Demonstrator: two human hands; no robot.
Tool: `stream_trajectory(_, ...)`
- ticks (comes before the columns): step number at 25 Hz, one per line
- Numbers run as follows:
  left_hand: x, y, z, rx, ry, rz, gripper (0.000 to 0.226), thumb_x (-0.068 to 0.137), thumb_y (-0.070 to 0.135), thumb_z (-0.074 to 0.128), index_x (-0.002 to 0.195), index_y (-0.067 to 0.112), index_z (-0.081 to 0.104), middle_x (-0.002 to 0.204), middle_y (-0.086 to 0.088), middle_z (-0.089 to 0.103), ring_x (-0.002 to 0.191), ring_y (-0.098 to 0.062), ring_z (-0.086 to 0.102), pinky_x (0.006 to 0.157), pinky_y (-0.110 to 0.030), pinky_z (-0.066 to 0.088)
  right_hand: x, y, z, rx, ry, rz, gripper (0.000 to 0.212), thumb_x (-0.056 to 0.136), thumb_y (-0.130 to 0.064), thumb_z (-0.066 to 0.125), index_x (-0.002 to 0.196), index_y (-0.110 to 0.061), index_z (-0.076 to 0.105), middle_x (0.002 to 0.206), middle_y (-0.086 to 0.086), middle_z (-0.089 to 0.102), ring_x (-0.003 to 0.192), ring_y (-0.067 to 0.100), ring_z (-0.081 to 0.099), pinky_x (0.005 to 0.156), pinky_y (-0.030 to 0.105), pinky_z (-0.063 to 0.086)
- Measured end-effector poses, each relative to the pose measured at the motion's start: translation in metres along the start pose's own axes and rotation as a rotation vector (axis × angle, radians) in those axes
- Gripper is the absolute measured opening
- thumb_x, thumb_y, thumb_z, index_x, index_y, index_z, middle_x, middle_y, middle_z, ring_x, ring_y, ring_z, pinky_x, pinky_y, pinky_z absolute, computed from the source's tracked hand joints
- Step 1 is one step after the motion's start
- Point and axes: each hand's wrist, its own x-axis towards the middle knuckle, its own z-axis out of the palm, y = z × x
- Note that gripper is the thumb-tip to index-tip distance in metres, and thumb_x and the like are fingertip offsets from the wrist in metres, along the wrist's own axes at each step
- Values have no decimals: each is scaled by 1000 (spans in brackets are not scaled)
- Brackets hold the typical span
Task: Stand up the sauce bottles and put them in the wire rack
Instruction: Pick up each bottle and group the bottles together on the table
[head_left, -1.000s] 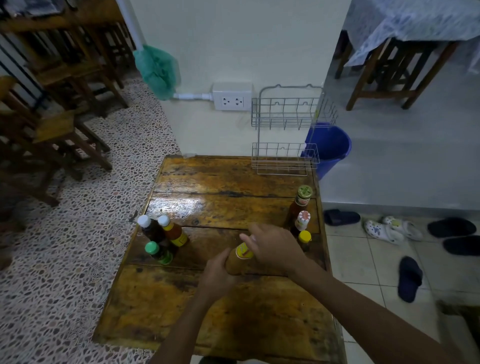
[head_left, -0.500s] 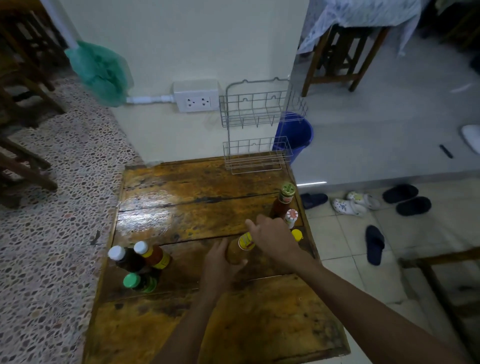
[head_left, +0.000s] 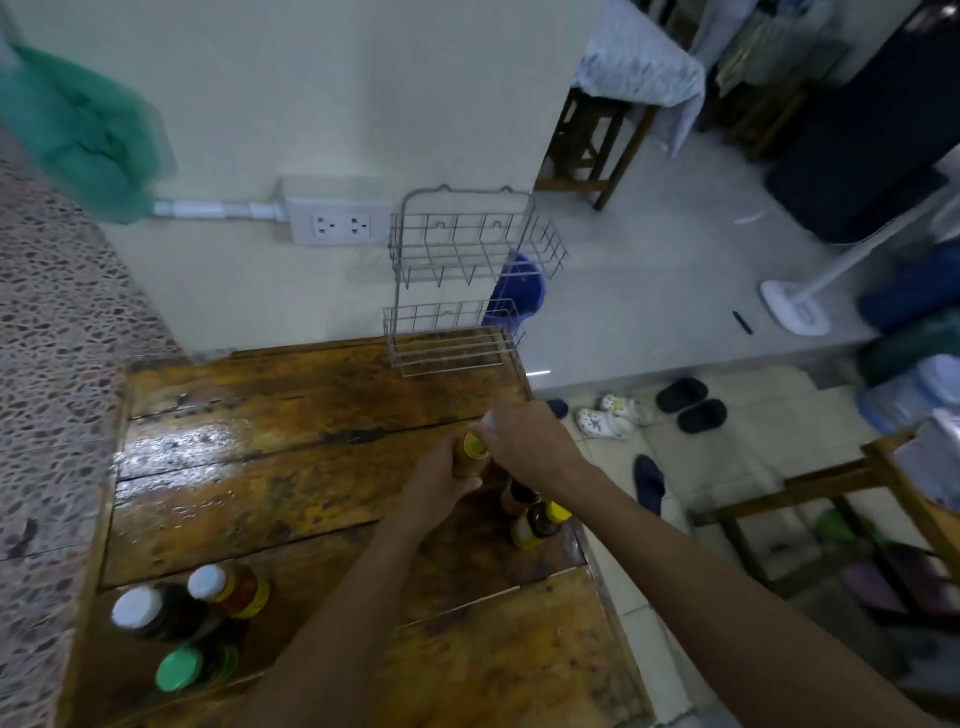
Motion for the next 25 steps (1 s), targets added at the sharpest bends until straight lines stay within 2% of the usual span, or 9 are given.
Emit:
stream_trajectory(4,13,0,13,-68,36,-27,70,84,22,83,142,34,47,142,6,60,130,-18,56,102,-33,45,13,4,6,-5,31,-46,27,100,-45,46,99,-18,47,82,2,60,71,20,61,60,30,50)
stream_trajectory(7,18,-6,20,-59,61,-61,65,85,24,83,139,34,48,139,7,61,128,-18,58,98,-29,42,15,8,8,47,28,-70,31,99,-47,49,106,-17,47,86,5,62,73,21,63,63,34,55)
stream_trajectory(9,20,-8,22,-64,73,-59,62,86,25,82,137,35,48,137,9,61,126,-15,58,97,-29,43,15,10,11,-27,18,-149,31,101,-43,49,112,-14,48,93,8,62,77,24,63,64,36,54)
stream_trajectory(13,26,-10,23,-76,96,-52,66,88,24,81,143,33,46,141,8,59,128,-14,57,100,-28,44,28,21,14,-258,47,-362,23,106,-22,41,117,-9,56,103,16,58,77,30,62,59,37,49)
stream_trajectory(15,29,-10,23,-61,84,-48,70,88,23,81,147,32,44,144,7,59,130,-15,56,99,-26,43,35,26,14,-324,25,-401,20,102,-12,48,119,-7,59,104,17,57,77,29,62,57,37,52)
stream_trajectory(18,30,-11,25,-55,101,-61,73,87,21,81,149,31,44,144,6,59,131,-15,55,99,-25,42,38,26,12,-294,16,-411,23,97,-13,57,120,-9,60,102,16,57,84,31,62,65,42,56)
stream_trajectory(21,27,-8,27,-33,158,-81,70,86,22,82,147,27,47,142,4,61,130,-17,57,99,-26,44,39,25,5,-64,8,-234,25,103,-34,47,107,-11,56,88,6,52,87,31,59,77,44,51)
stream_trajectory(22,26,-7,28,-39,163,-83,70,86,23,82,147,27,47,142,4,61,129,-17,57,99,-27,44,40,24,2,-48,-1,-231,25,103,-34,46,108,-11,56,88,6,52,87,31,60,78,43,51)
stream_trajectory(25,21,-5,28,-47,148,-100,71,87,26,81,147,31,44,143,5,59,131,-18,56,103,-31,47,42,26,9,-235,-41,-380,27,100,-16,54,126,-14,55,109,14,55,91,30,63,74,43,57)
